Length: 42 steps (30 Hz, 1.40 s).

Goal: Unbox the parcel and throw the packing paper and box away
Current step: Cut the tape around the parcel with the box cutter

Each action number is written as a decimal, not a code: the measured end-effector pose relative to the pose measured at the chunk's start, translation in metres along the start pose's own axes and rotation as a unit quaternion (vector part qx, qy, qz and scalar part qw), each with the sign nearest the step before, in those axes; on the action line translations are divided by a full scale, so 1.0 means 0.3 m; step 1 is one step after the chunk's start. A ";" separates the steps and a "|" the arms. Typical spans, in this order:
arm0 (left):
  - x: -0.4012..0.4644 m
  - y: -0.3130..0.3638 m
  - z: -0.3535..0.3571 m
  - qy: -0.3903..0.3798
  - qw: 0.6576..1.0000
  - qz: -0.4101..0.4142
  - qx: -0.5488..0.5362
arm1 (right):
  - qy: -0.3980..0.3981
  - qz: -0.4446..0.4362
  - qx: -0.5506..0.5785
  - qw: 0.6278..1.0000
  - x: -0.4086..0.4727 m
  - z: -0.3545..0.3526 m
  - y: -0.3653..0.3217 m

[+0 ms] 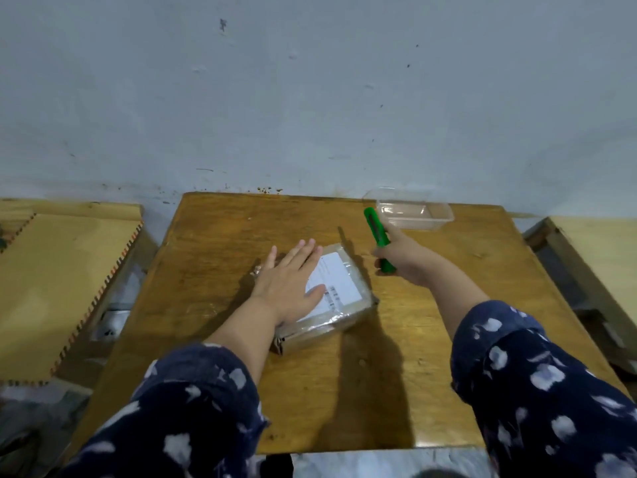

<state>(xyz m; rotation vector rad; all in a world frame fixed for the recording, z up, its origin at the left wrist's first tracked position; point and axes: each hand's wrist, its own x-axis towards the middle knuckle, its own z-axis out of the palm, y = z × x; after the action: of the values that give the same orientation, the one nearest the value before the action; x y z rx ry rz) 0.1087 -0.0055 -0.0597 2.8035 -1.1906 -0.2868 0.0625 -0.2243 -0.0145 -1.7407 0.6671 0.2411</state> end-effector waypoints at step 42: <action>-0.027 0.173 0.090 0.056 0.992 -0.111 0.004 | 0.091 -0.087 -0.455 0.881 -0.172 0.168 0.043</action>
<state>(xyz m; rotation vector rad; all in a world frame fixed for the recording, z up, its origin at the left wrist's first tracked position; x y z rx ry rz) 0.0610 -0.0357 -0.0775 2.9180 -0.8596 -0.1358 0.0227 -0.1627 -0.0139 -2.7456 0.5530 0.2909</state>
